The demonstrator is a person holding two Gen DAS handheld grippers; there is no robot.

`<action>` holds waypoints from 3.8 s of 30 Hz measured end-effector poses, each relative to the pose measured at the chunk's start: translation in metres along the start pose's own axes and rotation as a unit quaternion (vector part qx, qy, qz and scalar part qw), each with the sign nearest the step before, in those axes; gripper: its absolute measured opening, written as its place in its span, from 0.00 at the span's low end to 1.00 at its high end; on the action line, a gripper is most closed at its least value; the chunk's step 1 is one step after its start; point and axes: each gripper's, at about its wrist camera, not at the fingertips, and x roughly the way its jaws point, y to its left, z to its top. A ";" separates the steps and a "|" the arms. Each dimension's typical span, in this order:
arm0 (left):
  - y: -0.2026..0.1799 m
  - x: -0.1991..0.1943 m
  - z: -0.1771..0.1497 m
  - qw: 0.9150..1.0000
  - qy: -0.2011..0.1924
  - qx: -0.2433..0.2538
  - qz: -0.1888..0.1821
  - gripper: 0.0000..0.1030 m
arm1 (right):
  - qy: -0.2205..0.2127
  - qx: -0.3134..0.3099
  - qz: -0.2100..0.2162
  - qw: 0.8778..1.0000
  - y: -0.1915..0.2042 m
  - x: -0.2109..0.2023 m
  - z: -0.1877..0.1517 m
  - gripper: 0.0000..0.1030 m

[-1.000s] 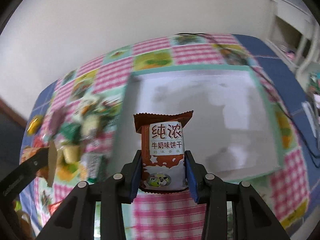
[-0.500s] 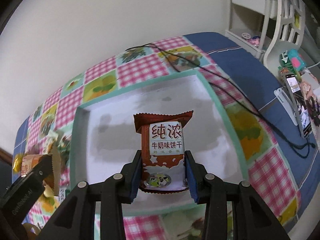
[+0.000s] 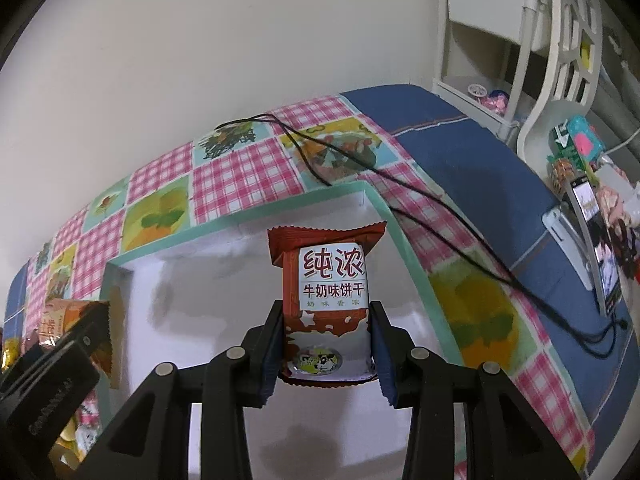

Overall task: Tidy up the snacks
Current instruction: 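Carry both packs over the white tray and open both tools to drop them, then move both tools back over the snack pile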

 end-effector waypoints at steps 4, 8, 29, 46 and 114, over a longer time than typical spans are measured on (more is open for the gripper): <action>-0.002 0.012 0.002 1.000 0.000 0.005 0.000 0.70 | 0.001 -0.001 -0.003 1.000 0.002 0.011 0.004 0.41; -0.003 0.024 0.002 1.000 0.003 0.005 -0.003 0.71 | 0.006 -0.002 -0.008 1.000 0.004 0.020 0.006 0.41; 0.003 0.015 0.010 1.000 0.019 0.006 0.000 0.82 | 0.030 -0.011 -0.007 0.999 0.013 0.019 0.008 0.50; 0.044 -0.009 -0.020 0.997 0.053 -0.038 0.045 0.97 | 0.066 -0.027 0.015 0.997 0.024 -0.005 -0.029 0.88; 0.247 -0.114 -0.110 0.977 0.082 -0.154 0.124 0.98 | 0.090 -0.143 0.160 0.973 0.137 -0.097 -0.145 1.00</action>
